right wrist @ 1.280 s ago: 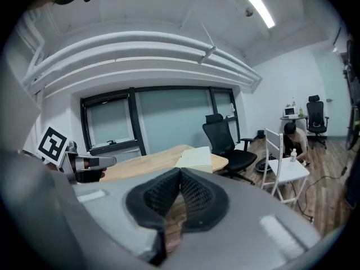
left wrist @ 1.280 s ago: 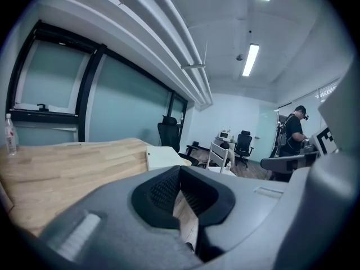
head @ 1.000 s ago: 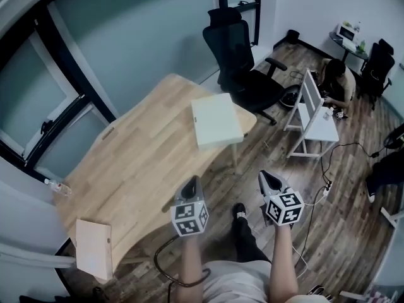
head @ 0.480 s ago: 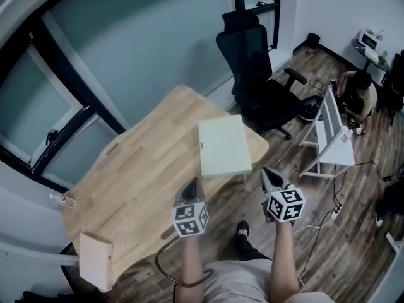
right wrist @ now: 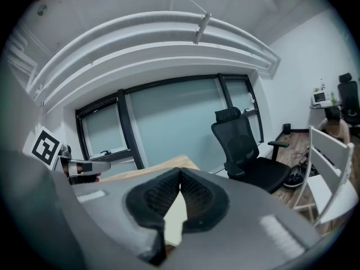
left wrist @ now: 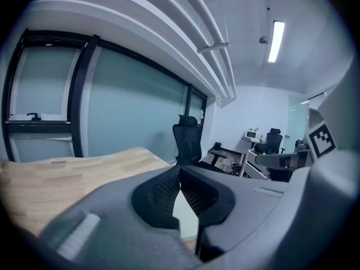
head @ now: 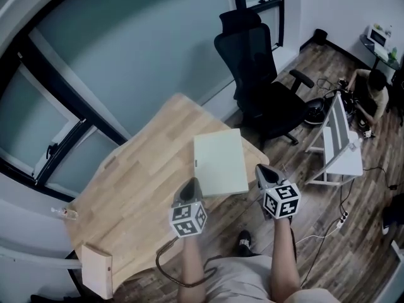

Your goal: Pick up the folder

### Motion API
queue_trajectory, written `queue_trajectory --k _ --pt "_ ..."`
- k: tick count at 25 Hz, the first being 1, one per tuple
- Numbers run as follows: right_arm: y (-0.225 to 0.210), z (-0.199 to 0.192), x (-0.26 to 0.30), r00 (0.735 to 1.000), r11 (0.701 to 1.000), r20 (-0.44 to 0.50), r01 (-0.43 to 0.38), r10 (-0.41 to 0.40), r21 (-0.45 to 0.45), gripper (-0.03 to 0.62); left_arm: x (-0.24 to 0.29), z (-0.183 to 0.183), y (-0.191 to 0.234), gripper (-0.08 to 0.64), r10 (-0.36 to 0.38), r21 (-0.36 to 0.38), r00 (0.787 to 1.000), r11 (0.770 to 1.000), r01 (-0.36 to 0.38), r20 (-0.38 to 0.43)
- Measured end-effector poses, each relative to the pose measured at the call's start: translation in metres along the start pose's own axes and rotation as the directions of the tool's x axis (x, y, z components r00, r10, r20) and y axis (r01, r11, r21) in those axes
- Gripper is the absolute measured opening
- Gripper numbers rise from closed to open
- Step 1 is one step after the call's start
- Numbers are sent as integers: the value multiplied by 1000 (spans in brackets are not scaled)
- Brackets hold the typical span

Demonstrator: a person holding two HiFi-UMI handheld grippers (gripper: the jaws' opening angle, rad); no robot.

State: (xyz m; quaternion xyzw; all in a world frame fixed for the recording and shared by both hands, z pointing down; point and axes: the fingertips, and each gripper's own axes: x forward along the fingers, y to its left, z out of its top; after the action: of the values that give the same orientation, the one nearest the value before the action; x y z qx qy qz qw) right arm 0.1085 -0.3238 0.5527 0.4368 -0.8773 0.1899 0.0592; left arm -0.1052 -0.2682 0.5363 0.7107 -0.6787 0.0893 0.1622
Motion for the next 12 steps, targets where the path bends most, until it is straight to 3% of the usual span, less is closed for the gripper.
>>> queue_trajectory --k 12 --pt "-43 -24 19 997 998 -74 9 -4 69 2 40 -4 -3 8 6 -32 998 999 -8 -60"
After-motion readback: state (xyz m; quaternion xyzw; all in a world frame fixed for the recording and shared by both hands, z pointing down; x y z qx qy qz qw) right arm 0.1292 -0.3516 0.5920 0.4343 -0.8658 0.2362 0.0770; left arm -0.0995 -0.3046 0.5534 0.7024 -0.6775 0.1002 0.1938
